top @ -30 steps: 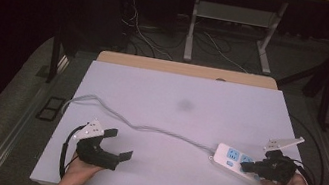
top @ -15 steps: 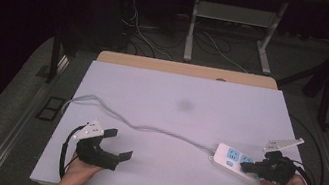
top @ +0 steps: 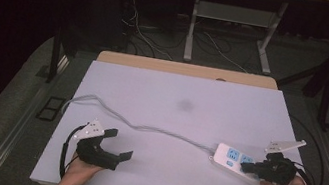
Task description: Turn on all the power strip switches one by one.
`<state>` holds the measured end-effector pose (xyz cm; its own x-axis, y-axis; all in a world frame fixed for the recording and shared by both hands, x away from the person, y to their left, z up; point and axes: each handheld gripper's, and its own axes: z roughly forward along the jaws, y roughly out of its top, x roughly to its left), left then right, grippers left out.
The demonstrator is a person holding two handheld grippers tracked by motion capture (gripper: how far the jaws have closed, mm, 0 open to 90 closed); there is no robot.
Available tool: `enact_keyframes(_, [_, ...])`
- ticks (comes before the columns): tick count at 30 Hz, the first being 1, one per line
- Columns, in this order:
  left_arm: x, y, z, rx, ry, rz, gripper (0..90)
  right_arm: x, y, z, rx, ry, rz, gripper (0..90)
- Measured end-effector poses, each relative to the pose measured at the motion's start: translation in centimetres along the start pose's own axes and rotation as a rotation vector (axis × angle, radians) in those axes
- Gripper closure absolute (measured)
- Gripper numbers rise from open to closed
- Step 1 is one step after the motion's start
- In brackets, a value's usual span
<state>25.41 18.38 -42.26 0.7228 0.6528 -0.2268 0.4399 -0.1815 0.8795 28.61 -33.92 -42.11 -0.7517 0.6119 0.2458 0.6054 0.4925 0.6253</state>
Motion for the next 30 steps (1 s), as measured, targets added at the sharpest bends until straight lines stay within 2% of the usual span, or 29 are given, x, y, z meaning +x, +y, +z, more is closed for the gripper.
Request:
enact_keyframes(2, [0.1,0.0,-0.1,-0.002,0.001,-0.001,0.2,-0.1,0.0,-0.1,0.005,0.017,0.017,90.0])
enact_keyframes(6, [0.1,0.0,-0.1,-0.003,0.0,-0.001,0.2,0.1,-0.2,-0.4,0.014,0.017,0.027,90.0])
enact_keyframes(13, [0.1,0.0,0.0,-0.003,-0.002,-0.002,0.2,0.6,-0.3,-0.8,0.001,0.032,0.023,90.0])
enact_keyframes(22, [0.1,0.0,0.0,-0.002,-0.003,-0.002,0.2,1.2,1.3,-2.0,-0.008,0.028,-0.006,90.0])
enact_keyframes(30, [0.1,0.0,-0.1,-0.003,-0.003,-0.002,0.2,1.4,2.6,-2.3,0.002,0.026,-0.026,90.0])
